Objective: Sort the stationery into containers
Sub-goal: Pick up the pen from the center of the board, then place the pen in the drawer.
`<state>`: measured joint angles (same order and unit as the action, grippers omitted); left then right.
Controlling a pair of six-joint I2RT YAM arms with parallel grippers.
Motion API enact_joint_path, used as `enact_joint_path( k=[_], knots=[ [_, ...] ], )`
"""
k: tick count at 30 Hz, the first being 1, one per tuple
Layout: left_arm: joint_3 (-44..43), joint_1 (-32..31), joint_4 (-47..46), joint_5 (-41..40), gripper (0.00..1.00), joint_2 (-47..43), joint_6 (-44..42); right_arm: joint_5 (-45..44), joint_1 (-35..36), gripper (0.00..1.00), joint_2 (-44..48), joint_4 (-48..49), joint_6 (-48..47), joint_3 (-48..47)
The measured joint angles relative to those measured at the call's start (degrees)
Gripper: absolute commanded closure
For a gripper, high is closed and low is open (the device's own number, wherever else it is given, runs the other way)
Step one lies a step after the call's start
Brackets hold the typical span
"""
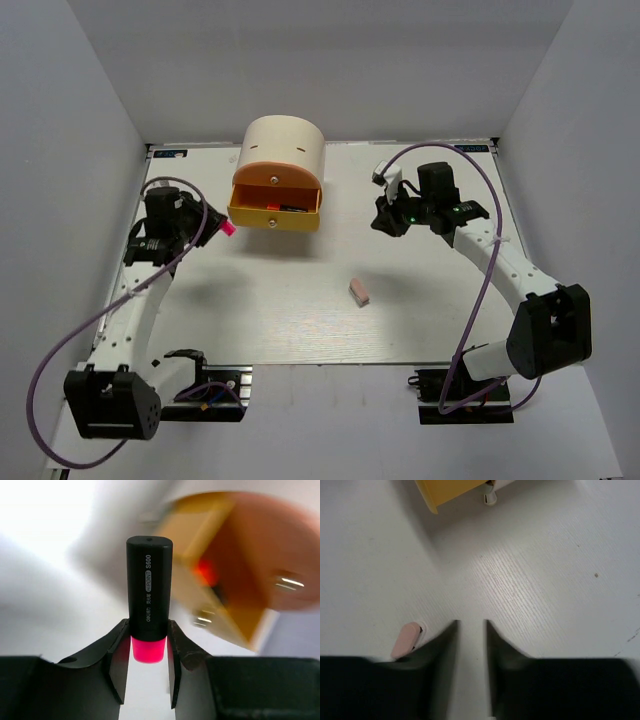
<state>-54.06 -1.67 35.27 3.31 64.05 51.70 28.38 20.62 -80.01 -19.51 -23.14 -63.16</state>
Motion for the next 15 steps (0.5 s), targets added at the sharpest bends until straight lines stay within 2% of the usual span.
enact_joint_path(
  k=[3, 8, 15],
  knots=[
    [1.42, -0.02, -9.51, 5.57, 1.00, -4.39, 0.15, 1.18, 0.00, 0.99, -0.48, -0.09, -0.07, -0.17],
    [4.81, -0.63, -27.28, 11.69, 1.00, -1.36, 4.02, 2.05, 0.00, 1.00, -1.22, -0.55, -0.02, -0.57],
    [3.63, -2.86, -39.67, 11.91, 1.00, 6.75, 6.73, 2.05, 0.00, 0.99, -1.22, -1.01, -0.22, -0.83]
  ],
)
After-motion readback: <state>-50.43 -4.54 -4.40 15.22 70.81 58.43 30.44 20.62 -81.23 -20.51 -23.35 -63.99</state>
